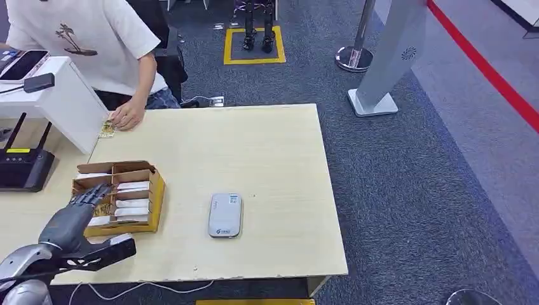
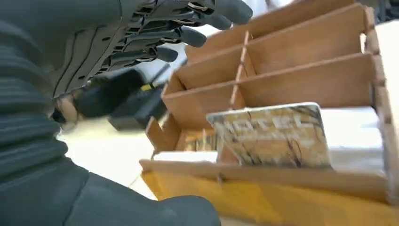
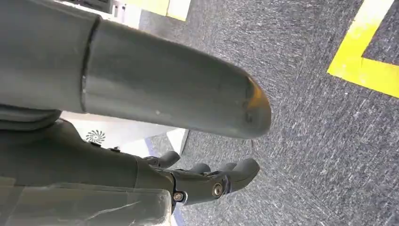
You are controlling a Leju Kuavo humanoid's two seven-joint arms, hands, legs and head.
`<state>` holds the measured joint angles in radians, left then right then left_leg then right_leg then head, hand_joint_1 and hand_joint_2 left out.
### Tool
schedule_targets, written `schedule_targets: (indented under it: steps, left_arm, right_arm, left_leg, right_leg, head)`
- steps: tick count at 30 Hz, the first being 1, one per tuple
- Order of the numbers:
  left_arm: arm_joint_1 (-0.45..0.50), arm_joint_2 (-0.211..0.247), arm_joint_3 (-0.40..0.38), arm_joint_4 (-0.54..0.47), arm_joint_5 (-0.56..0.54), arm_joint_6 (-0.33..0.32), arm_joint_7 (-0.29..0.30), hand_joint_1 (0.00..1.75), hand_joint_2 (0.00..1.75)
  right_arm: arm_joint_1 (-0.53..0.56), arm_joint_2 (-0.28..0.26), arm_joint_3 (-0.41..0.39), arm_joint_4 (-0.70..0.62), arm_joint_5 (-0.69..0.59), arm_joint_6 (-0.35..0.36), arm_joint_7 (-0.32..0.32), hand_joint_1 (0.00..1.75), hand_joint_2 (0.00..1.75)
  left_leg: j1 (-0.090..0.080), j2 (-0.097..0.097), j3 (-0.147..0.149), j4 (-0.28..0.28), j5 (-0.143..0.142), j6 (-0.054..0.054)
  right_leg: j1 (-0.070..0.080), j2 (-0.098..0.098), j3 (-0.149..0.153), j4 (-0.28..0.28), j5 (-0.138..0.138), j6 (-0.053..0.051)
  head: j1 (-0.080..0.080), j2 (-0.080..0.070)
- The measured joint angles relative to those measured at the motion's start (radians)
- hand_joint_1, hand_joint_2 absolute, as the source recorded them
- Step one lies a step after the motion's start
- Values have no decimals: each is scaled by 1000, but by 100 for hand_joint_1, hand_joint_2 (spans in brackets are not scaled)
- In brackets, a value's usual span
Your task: Pass the card to the sensor for recognition and then transmit it.
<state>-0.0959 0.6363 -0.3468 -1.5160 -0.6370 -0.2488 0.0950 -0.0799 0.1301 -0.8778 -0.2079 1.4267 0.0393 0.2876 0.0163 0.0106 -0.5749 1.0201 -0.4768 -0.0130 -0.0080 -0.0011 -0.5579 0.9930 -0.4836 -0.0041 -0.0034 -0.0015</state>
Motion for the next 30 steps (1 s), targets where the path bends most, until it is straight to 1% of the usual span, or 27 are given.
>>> schedule_targets:
  steps: [3, 6, 10, 14, 20, 30]
  left_arm:
    - [0, 24, -6, -7, 46, -19, 0, 0, 175]
    - [0, 38, -9, -11, 57, -21, 2, 0, 175]
    - [0, 43, -11, -11, 59, -17, 8, 0, 175]
    - [0, 42, -17, -11, 44, 4, 17, 0, 175]
    - [-1, 26, -24, -11, 5, 44, 20, 0, 175]
    - [-25, -24, -45, 8, -17, 60, 15, 0, 175]
  right_arm:
    - [0, 0, 0, 0, 0, -1, -1, 0, 0]
    - [0, 0, 0, 0, 0, -1, -2, 0, 0]
    - [0, -1, 0, 0, 0, -2, -2, 0, 0]
    - [0, -1, 0, 0, 0, -1, -1, 0, 0]
    - [0, -1, 2, 0, 2, 2, -1, 0, 0]
    - [0, -1, 10, 0, 3, 3, -3, 0, 0]
  left_leg:
    - [0, 0, 0, 0, 0, 0]
    - [0, 0, 0, 0, 0, 0]
    - [0, 0, 0, 0, 0, 0]
    - [0, 0, 0, 0, 0, 0]
    - [0, 0, 0, 0, 0, 0]
    - [0, 0, 0, 0, 0, 0]
  right_leg:
    - [0, 0, 0, 0, 0, 0]
    - [0, 0, 0, 0, 0, 0]
    - [0, 0, 0, 0, 0, 0]
    - [0, 0, 0, 0, 0, 0]
    - [0, 0, 0, 0, 0, 0]
    - [0, 0, 0, 0, 0, 0]
  head:
    - [0, 0]
    - [0, 0]
    - [0, 0]
    - [0, 0]
    - [0, 0]
    - [0, 0]
